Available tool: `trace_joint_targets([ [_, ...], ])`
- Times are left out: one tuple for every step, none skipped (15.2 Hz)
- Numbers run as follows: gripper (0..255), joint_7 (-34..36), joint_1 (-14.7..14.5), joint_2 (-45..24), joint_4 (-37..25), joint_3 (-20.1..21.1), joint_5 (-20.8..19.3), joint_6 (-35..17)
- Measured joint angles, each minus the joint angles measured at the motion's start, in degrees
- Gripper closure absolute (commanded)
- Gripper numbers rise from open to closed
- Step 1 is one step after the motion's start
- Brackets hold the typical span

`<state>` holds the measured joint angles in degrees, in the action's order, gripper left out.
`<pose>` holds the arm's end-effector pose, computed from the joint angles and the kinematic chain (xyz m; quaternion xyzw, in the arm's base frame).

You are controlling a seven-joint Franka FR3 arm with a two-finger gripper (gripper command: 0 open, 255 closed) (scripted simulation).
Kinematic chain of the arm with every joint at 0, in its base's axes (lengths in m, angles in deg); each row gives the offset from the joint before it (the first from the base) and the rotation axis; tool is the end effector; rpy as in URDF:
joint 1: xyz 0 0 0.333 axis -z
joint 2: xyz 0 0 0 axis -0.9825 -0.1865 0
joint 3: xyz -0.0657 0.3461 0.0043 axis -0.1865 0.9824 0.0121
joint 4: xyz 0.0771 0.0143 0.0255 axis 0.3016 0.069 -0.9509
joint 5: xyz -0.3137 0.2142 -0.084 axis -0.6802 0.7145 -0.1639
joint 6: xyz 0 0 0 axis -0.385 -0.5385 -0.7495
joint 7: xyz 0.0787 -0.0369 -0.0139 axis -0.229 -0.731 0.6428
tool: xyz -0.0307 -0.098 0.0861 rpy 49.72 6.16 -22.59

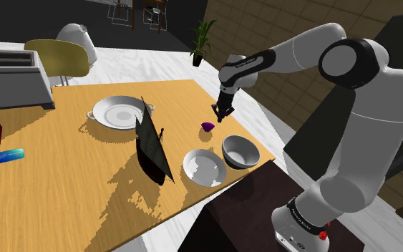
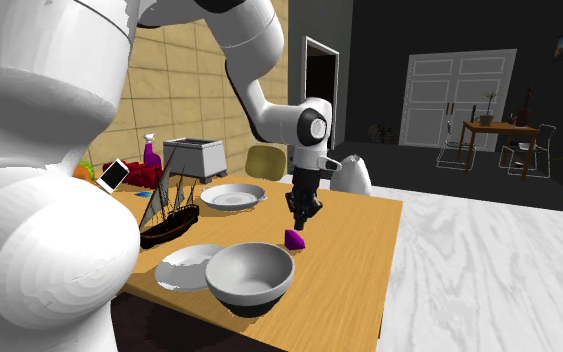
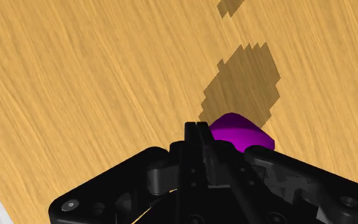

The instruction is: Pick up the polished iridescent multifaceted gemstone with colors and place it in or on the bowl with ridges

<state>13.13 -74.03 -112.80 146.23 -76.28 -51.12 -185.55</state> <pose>0.5934 -0.0923 0.2614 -0.9620 0.2527 0.1026 0.0109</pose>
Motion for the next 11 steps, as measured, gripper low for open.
trace_joint_targets([
  [0,0.00,0.00,0.02,-0.01,0.00,0.00,0.00],
  [0,0.00,0.00,0.01,0.00,0.00,0.00,0.00],
  [0,-2.51,1.37,0.78,2.43,1.10,2.29,-3.03],
  [0,-7.95,3.94,1.18,5.43,3.45,7.19,-9.11],
  [0,-15.32,7.25,1.41,7.97,6.61,13.82,-15.08],
  [0,-20.23,9.15,1.61,10.06,8.50,18.17,-19.10],
  [0,-22.65,9.97,1.28,10.94,9.60,20.48,-21.46],
  [0,-24.07,10.45,0.84,11.35,10.22,21.75,-22.89],
  [0,-24.81,10.61,0.21,11.46,10.65,22.51,-23.97],
  [0,-25.12,10.63,-0.50,11.17,10.88,22.85,-24.58],
  [0,-25.50,10.70,-1.06,11.18,11.08,23.20,-25.24],
])
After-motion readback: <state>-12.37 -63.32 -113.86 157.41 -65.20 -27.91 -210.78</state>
